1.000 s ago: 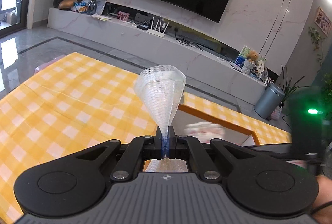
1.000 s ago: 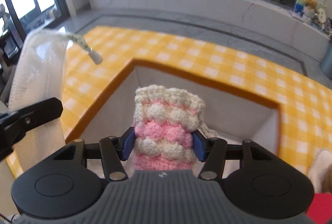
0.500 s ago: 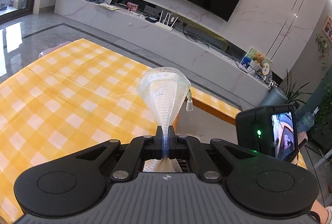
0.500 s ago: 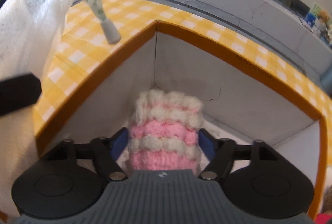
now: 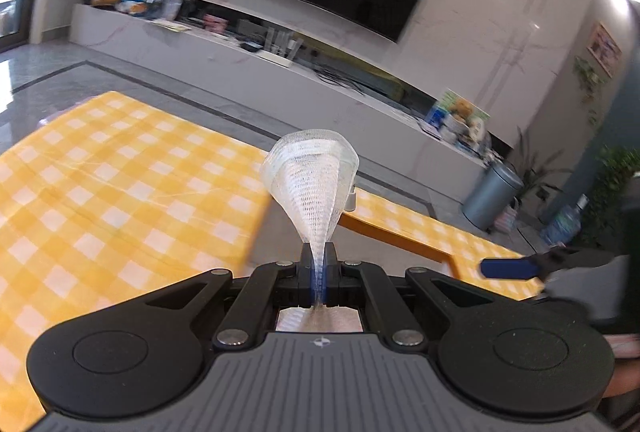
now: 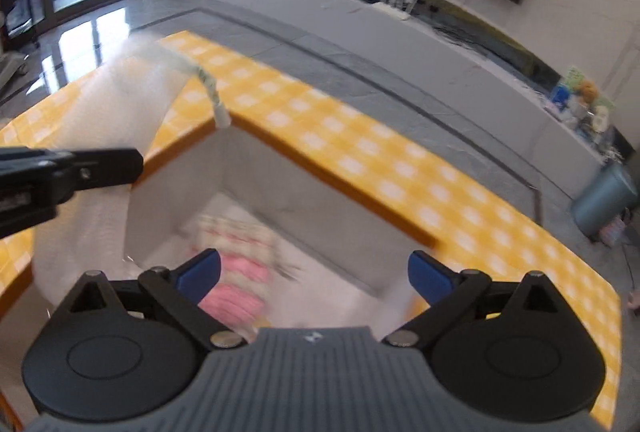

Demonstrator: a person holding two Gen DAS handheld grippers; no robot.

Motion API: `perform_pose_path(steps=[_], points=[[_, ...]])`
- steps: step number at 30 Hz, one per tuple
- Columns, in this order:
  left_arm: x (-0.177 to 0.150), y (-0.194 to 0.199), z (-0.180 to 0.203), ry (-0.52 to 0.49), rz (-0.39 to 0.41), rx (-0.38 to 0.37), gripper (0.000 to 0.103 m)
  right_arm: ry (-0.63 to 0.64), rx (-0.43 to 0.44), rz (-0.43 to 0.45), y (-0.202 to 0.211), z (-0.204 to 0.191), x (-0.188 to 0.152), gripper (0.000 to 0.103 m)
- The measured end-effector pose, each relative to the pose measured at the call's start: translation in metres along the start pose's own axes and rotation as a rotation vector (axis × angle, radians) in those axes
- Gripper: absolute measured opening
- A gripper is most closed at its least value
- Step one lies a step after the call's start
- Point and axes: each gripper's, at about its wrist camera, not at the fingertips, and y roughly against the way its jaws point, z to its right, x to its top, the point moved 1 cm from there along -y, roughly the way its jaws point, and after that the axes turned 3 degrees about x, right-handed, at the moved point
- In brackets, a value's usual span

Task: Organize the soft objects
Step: 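Lower the clear plastic bag into the box and open the left tool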

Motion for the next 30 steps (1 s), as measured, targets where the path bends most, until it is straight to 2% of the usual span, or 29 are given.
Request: perform_pose_path(steps=[3, 7, 12, 16, 19, 23, 24, 25, 26, 28, 30], points=[[-0.005, -0.01, 0.023, -0.069, -0.025, -0.011, 0.003, -0.056, 0.005, 0.043, 0.027, 0.025, -0.011, 0.1], [-0.015, -0.03, 0.048, -0.135, -0.074, 0.013, 0.003, -0.122, -0.002, 0.072, 0.046, 0.046, -0.023, 0.1], [-0.022, -0.056, 0.057, -0.119, -0.098, 0.03, 0.003, -0.155, -0.055, 0.088, 0.048, 0.059, -0.033, 0.1], [-0.031, -0.07, 0.063, -0.144, -0.128, 0.055, 0.003, -0.203, -0.008, 0.086, 0.047, 0.073, -0.042, 0.1], [-0.034, -0.077, 0.064, -0.148, -0.139, 0.089, 0.003, -0.224, -0.022, 0.084, 0.046, 0.081, -0.048, 0.1], [-0.035, -0.081, 0.063, -0.132, -0.162, 0.045, 0.006, -0.229, -0.031, 0.057, 0.039, 0.087, -0.052, 0.1], [-0.036, -0.081, 0.063, -0.131, -0.172, 0.043, 0.011, -0.228, -0.039, 0.055, 0.039, 0.088, -0.053, 0.1], [-0.037, -0.081, 0.065, -0.137, -0.178, 0.049, 0.028, -0.227, -0.045, 0.056, 0.04, 0.089, -0.054, 0.1], [-0.038, -0.08, 0.067, -0.15, -0.177, 0.054, 0.056, -0.227, -0.047, 0.06, 0.042, 0.09, -0.056, 0.1], [-0.039, -0.076, 0.071, -0.177, -0.142, 0.063, 0.092, -0.233, -0.045, 0.067, 0.044, 0.092, -0.058, 0.1], [-0.039, -0.069, 0.076, -0.203, -0.107, 0.052, 0.094, -0.243, -0.046, 0.068, 0.045, 0.095, -0.06, 0.1]])
